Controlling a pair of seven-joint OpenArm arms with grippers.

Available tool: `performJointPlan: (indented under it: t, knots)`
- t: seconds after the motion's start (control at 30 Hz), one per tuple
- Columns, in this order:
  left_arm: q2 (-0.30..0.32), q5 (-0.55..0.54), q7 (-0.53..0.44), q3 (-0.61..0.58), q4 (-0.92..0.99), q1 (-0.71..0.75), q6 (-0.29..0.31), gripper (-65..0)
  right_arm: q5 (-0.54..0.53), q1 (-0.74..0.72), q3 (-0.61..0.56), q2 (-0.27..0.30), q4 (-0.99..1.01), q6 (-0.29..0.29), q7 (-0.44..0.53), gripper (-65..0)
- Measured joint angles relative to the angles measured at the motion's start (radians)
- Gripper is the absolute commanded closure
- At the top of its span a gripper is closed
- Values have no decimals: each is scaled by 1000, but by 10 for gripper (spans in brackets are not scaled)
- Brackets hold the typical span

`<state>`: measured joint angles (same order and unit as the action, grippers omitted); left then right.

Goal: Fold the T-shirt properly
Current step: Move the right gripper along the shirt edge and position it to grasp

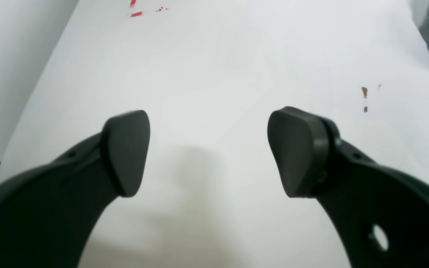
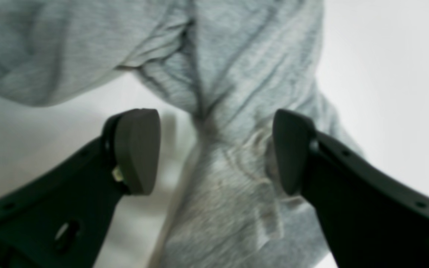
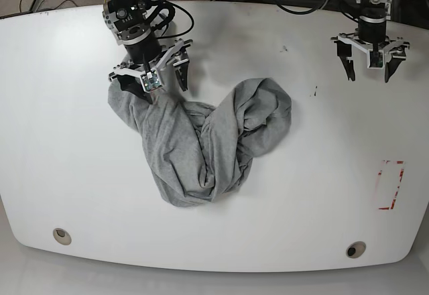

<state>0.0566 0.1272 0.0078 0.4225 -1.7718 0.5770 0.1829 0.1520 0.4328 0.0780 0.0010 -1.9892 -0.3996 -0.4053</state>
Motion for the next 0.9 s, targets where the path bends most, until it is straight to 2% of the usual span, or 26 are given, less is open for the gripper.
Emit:
performJointPlan:
  t: [0.1,0.33,0.43,0.47,0.67,0.77,0.9]
  knots:
    - [2,0,2,-1,-1,-3,-4,-503,-3,-35,37,3,-6,-29,-56,-438]
    - [-1,1,0,-8,-4,-15,-3,-502,1,-135,150,27,11,-32,-148,-431]
    - [-1,3,13,-22,-4,-28,-6,-502,-3,-224,228,42,59,-134,-260,-429]
    - [-1,3,15,-26,-4,-31,-8,-502,3,-251,235,50,76,-123,-273,-428]
    - [-1,6,22,-44,-5,-64,-6,-501,4,-373,295,85,164,-133,-285,-429]
    - [0,6,22,-45,-5,-68,-7,-501,1,-404,327,74,238,-147,-284,-427]
    - [2,6,29,-41,-4,-72,-11,-501,2,-398,314,62,289,-148,-270,-413]
